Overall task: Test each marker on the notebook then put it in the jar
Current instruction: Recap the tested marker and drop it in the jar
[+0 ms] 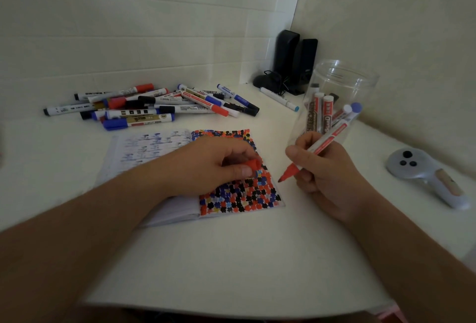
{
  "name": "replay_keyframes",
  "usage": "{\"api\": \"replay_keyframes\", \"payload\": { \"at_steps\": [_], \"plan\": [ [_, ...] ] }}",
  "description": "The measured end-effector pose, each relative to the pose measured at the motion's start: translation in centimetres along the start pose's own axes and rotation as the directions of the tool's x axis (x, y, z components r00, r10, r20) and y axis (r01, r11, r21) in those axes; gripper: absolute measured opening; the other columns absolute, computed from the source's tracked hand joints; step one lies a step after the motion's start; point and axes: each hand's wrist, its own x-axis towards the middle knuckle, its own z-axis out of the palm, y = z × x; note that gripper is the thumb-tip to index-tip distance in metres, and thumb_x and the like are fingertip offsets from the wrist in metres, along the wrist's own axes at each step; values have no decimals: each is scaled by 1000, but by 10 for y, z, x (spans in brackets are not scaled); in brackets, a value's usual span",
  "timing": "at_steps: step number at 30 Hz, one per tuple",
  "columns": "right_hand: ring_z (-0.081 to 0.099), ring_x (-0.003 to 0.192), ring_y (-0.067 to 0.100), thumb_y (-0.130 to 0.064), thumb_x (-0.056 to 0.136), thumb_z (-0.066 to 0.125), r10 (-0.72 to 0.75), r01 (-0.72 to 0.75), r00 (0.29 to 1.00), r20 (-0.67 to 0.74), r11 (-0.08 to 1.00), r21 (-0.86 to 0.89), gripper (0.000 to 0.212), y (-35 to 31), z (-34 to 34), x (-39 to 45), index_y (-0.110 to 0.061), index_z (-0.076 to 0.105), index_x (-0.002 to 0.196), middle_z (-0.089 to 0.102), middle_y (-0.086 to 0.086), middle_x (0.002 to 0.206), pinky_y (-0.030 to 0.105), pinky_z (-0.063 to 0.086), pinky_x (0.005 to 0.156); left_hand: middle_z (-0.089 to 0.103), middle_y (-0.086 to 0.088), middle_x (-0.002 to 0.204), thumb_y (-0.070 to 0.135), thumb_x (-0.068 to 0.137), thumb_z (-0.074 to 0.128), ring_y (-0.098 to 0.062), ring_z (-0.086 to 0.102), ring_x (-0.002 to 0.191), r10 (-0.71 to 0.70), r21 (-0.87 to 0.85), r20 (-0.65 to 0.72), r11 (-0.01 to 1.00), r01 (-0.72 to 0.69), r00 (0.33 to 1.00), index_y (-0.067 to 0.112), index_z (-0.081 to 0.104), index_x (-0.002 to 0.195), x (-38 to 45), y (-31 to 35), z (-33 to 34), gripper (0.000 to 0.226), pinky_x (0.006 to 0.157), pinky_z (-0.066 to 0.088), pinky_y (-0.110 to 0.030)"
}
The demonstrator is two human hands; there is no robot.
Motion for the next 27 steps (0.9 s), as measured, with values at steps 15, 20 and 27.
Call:
{"api": "replay_keyframes", "payload": {
  "at_steps": [15,20,27],
  "plan": [
    [48,59,22,-34,90,52,94,-102,995,44,968,228,27,-3,0,2,-12,67,93,59,14,76,28,38,48,71,27,98,39,99,61,11,64,95,-110,-80,-75,991,104,991,45,68,116,2,0,-5,19,85,46,-14],
    [49,53,23,-23,104,44,112,-112,994,9,974,195,20,-3,8,1,-14,55,90,65,19,75,25,42,45,66,37,92,42,97,63,17,59,91,-72,-33,-74,997,70,995,50,66,113,3,1,-4,17,70,41,1],
    [48,55,20,-34,86,71,-4,4,999,36,1000,4,30,-1,10,0,-6,69,96,69,14,83,22,39,45,70,27,91,40,91,73,12,64,89,-54,-49,-131,998,48,990,42,71,117,3,-1,-1,26,73,44,-2]
  ]
}}
